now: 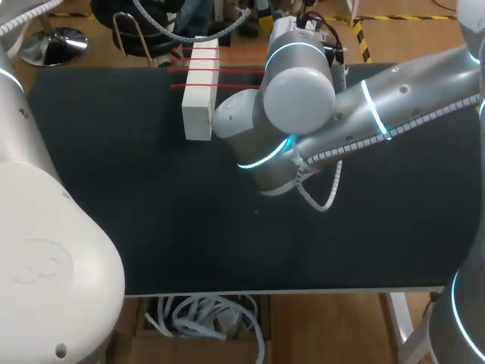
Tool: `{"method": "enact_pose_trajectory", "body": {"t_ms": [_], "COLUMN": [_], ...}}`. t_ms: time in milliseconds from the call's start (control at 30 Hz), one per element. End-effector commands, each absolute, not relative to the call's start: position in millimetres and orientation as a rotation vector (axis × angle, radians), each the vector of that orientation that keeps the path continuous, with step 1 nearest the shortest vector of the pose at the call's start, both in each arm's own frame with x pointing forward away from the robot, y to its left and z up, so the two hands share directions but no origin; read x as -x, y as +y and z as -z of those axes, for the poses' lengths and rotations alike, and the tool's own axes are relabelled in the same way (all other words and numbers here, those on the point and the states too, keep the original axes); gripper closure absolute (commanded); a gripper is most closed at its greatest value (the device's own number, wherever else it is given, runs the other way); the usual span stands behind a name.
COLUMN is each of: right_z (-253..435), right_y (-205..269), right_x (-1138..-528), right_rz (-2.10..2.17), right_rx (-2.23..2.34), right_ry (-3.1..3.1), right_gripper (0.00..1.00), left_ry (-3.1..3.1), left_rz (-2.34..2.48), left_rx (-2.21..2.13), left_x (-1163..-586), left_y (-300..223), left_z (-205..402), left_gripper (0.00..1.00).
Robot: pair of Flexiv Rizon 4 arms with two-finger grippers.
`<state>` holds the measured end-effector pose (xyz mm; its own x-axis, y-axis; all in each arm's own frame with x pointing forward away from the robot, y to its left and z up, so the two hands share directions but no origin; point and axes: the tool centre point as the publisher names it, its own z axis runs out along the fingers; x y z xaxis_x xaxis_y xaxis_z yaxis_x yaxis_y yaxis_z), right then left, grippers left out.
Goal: Grab the tape and strap the tape.
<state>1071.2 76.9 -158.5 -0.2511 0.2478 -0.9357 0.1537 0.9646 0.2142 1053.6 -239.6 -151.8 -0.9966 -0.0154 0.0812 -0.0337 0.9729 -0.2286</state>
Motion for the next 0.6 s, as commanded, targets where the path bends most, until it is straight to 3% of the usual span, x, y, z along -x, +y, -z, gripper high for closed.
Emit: {"method": "enact_pose_trajectory", "body": {"t_ms": [33,600], "right_z": [157.0,159.9], "right_y": [77.2,79.4], "right_x": [-1070.8,-1071.1], "right_rz": [-0.088,-0.079], "right_rx": [-0.295,-0.289], "right_ry": [1.838,1.842], "right_gripper": [1.0,1.0], "left_ry": [-3.041,-3.041], "left_rz": [-0.348,-0.348], "left_rx": [-0.04,-0.04], "left_x": [-1054.1,-1054.1], "left_y": [-240.3,-240.3], "left_z": [151.2,151.2], "left_gripper": [1.0,1.0]}}
